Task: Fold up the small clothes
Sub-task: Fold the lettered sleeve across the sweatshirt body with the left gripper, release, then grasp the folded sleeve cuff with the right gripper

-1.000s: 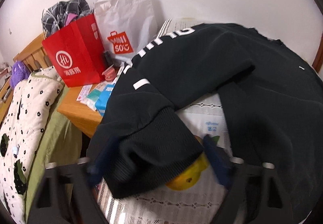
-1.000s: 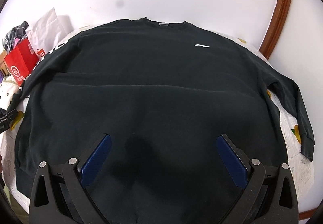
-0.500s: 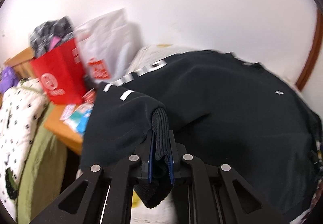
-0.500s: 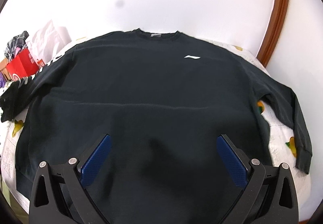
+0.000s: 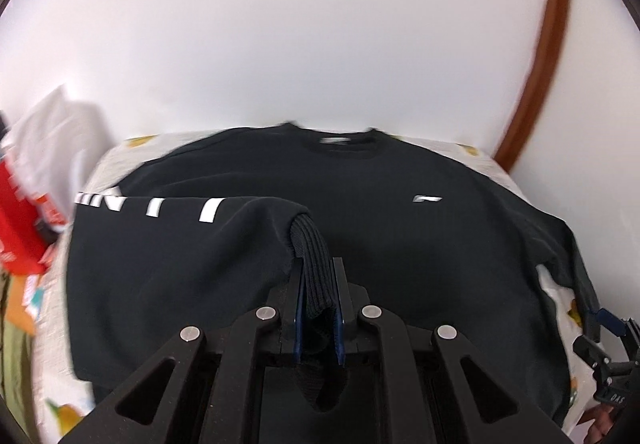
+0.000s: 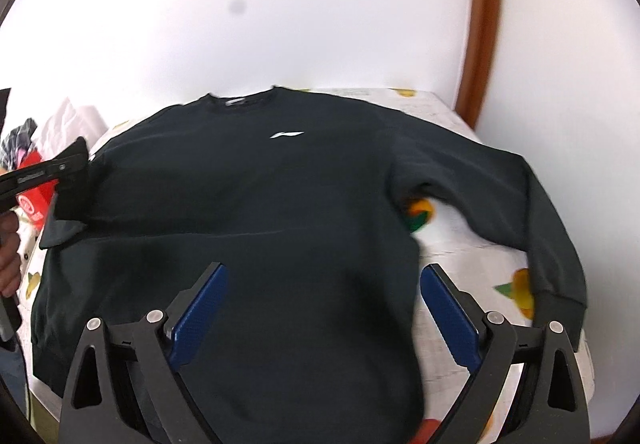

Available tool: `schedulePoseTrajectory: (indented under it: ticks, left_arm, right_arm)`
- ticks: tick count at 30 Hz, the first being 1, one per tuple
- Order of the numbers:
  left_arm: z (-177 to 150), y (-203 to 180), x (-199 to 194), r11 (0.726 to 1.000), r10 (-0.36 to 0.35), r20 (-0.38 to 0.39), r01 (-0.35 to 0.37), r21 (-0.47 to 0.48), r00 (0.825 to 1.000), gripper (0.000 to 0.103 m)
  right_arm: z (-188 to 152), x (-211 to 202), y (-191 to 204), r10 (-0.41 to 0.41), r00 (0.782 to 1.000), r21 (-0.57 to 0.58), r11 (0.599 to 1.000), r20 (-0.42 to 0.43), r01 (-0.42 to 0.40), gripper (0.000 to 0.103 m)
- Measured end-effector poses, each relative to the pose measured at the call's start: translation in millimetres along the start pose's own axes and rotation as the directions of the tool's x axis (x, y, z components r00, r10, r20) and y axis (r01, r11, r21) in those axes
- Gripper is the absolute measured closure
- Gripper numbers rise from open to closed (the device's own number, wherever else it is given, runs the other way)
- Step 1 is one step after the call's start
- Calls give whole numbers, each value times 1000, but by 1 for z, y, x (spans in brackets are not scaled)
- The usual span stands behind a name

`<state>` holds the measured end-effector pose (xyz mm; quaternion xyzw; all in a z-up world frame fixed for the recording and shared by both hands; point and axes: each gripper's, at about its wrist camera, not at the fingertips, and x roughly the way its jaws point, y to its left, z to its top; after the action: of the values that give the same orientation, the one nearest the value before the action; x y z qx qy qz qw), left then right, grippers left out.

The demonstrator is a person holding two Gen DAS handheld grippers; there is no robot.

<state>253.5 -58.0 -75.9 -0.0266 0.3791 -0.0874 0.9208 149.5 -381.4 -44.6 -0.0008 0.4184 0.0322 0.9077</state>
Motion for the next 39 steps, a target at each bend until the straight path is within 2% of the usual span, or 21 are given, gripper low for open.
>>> schedulePoseTrajectory:
  ticks: [5, 9, 12, 16, 21, 23, 26, 33, 36, 39]
  left_arm:
    - [10, -50, 32, 997, -66, -33, 67, 43, 997, 92]
    - [15, -76, 44, 991, -118, -47, 120, 59, 992, 92]
    - [19, -85, 49, 987, -148, -60, 152, 57, 987, 92]
    - [19, -81, 48, 985, -161, -78, 166, 50, 984, 84]
    - [11, -57, 30, 991, -120, -47, 123, 58, 992, 66]
    - [6, -40, 20, 992, -115, -32, 117, 42, 993, 54]
    - [-2, -11, 10, 995, -93, -4, 94, 20, 996, 53]
    - [-12, 67, -9, 998, -11, 2, 11, -61, 1000, 53]
    - [-20, 107, -12, 994, 34, -11, -35, -106, 999, 53]
    - [-30, 142, -13, 986, 90, -34, -94, -140, 995, 53]
  right_arm:
    - [-6, 8, -32, -27, 999, 30, 999, -22, 28, 9]
    - [-10, 15, -46, -25, 999, 64, 998, -38, 27, 9]
    - [-11, 20, -49, -25, 998, 73, 997, -52, 29, 10]
    - [-9, 23, -40, -22, 998, 58, 998, -54, 25, 10]
    - [2, 25, -12, 2, 999, 23, 1000, -46, -1, 10]
    - [7, 25, 1, 19, 999, 16, 1000, -43, -19, 10]
    - [15, 23, 27, 54, 998, 1, 999, -36, -54, 10]
    - [29, 30, 80, 81, 996, -64, 995, -27, -82, 10]
    - [36, 41, 93, 83, 996, -73, 994, -42, -86, 14]
    - [42, 58, 100, 67, 995, -73, 995, -68, -72, 23]
